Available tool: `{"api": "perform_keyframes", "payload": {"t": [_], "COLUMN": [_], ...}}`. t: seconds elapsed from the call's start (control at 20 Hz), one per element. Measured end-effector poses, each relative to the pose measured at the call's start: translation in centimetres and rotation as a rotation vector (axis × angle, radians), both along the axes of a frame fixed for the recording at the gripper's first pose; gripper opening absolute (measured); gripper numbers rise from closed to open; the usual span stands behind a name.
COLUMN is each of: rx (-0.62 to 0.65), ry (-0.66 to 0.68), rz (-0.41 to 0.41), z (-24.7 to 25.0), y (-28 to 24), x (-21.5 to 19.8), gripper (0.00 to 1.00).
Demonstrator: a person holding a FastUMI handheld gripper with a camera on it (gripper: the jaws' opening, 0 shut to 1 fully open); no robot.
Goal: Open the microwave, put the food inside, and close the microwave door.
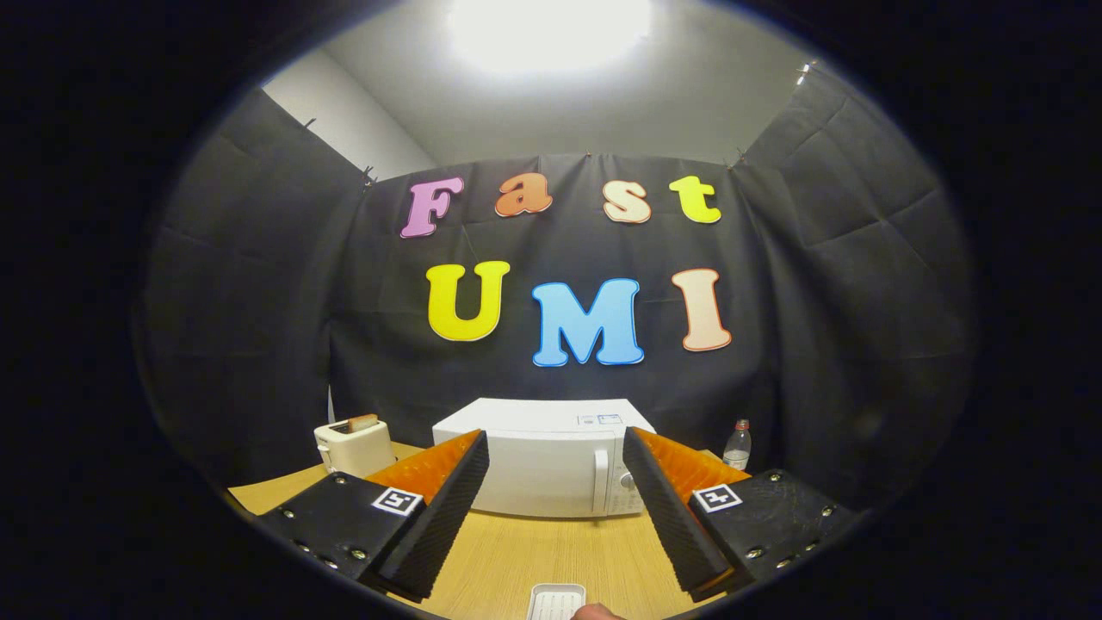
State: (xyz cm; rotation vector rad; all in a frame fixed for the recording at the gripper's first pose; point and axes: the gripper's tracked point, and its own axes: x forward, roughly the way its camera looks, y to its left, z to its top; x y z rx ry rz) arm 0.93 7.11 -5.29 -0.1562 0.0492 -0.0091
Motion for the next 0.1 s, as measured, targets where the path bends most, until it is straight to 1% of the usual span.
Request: {"api": "perform_keyframes", "payload": {"t": [0.1], "rx": [-0.001], "ry": [0.001], "rz": [0.003], "z": [-0.13], "y": [0.16], "x": [-0.25], "gripper": [0.98]}}
